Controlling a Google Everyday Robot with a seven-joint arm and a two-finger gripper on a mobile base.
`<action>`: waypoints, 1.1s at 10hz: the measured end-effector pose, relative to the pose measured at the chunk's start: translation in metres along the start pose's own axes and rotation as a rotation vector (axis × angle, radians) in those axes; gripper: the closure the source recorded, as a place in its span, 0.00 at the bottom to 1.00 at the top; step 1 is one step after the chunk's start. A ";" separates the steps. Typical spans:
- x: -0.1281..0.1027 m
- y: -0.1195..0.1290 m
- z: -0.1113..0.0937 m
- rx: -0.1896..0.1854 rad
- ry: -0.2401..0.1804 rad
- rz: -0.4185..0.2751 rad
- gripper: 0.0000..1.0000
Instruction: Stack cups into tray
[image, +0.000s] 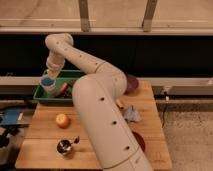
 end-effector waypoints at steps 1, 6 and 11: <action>-0.006 0.002 0.010 -0.019 0.009 -0.008 0.98; -0.009 0.003 0.024 -0.050 0.034 -0.023 0.57; -0.008 0.003 0.025 -0.049 0.034 -0.023 0.26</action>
